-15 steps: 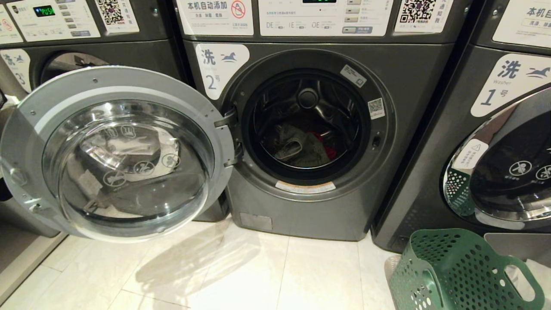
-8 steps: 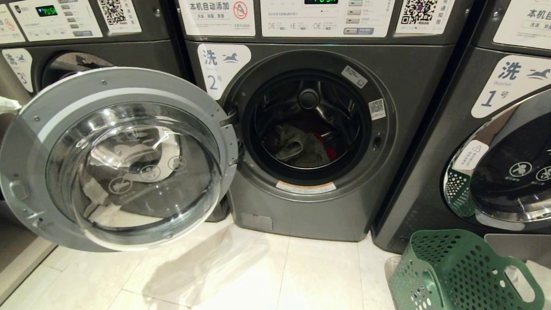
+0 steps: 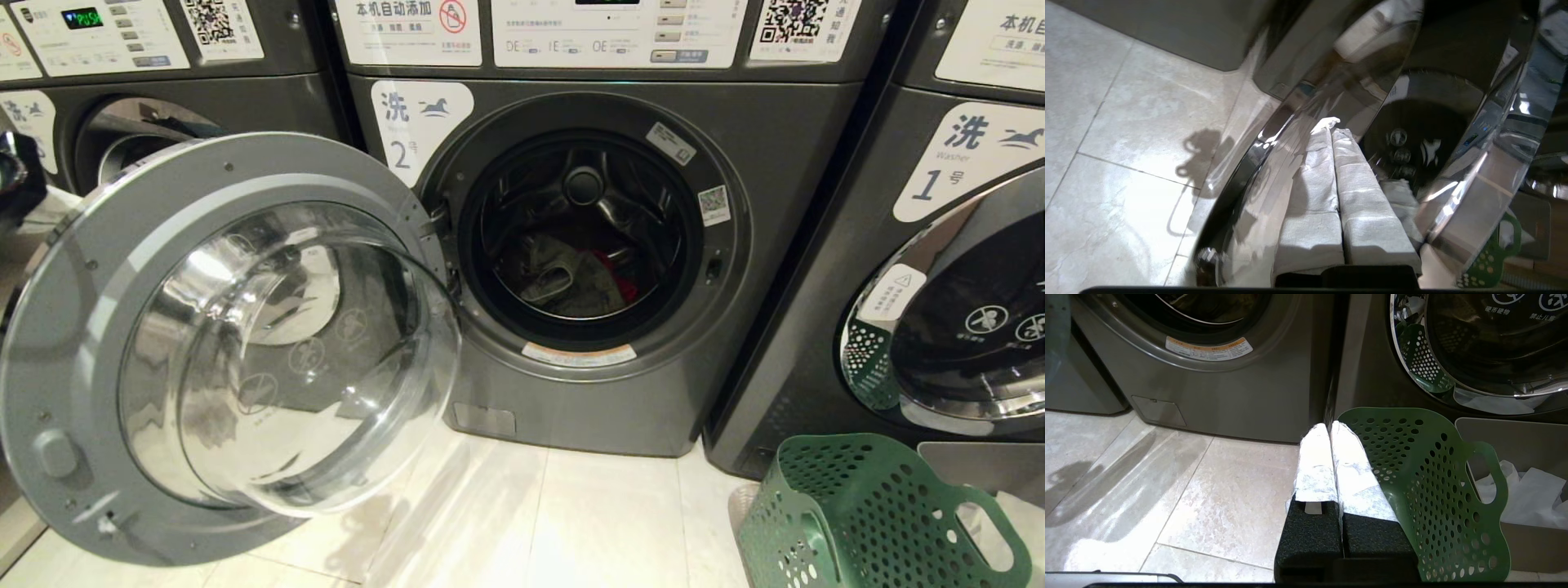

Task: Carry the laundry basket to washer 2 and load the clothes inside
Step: Close the washing machine door with the left hand

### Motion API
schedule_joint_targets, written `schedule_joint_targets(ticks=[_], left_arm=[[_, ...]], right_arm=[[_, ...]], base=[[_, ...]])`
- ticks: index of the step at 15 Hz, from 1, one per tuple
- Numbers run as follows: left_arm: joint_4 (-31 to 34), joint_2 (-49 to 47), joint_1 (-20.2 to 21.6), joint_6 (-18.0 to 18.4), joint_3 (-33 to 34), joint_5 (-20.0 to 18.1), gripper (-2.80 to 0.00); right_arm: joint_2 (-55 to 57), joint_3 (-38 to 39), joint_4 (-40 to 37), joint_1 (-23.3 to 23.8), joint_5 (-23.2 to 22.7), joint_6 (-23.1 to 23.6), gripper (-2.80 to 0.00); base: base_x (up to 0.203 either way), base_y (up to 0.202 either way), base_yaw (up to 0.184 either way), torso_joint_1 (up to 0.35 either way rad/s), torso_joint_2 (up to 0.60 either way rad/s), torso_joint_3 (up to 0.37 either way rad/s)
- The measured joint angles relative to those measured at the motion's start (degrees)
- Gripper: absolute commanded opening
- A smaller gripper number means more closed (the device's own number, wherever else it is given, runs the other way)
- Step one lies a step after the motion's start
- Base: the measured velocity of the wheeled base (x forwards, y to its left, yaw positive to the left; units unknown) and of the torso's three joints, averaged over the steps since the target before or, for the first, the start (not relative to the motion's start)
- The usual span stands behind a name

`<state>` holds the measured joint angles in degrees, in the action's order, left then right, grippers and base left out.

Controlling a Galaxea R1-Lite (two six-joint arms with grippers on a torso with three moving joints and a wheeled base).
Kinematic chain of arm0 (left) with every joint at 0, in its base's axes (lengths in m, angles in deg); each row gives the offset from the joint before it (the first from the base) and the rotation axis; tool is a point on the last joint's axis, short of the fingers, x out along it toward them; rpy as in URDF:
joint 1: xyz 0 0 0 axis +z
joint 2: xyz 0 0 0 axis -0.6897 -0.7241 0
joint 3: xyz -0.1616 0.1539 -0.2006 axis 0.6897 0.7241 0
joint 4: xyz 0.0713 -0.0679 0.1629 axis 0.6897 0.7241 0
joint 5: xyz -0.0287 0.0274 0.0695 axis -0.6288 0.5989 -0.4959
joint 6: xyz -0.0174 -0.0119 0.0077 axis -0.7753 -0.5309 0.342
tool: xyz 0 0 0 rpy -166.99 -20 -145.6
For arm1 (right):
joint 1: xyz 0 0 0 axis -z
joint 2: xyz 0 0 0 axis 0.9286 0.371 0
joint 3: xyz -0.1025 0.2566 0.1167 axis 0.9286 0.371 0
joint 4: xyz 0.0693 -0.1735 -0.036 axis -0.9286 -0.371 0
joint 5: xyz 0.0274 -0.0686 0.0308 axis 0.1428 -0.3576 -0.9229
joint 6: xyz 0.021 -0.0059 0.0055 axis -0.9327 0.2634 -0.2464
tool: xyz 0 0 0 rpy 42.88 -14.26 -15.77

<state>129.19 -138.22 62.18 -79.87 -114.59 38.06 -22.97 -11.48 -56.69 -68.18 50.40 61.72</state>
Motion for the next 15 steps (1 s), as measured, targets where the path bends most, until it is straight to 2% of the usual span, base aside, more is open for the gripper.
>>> schedule_joint_targets(ticks=[4, 8, 11, 15], left_arm=[[3.69, 2.94, -3.84, -0.02, -0.25, 0.13, -2.80], [5.94, 5.07, -10.04, -0.34, -0.16, 0.05, -2.80], [5.39, 5.39, -17.69, -1.57, -0.14, 0.04, -2.80], [0.36, 2.95, -31.64, -3.47, 0.08, 0.35, -2.80]], right_arm=[[0.00, 0.00, 0.00, 0.02, 0.00, -0.19, -2.80], [0.00, 0.00, -0.01, -0.05, 0.04, -0.49, -2.80], [0.00, 0.00, 0.00, -0.05, 0.23, -0.76, -2.80], [0.00, 0.00, 0.00, -0.05, 0.23, 0.93, -2.80]], base=[[0.000, 0.000, 0.000, 0.000, 0.00, 0.000], [0.000, 0.000, 0.000, 0.000, 0.00, 0.000], [0.000, 0.000, 0.000, 0.000, 0.00, 0.000], [0.000, 0.000, 0.000, 0.000, 0.00, 0.000]])
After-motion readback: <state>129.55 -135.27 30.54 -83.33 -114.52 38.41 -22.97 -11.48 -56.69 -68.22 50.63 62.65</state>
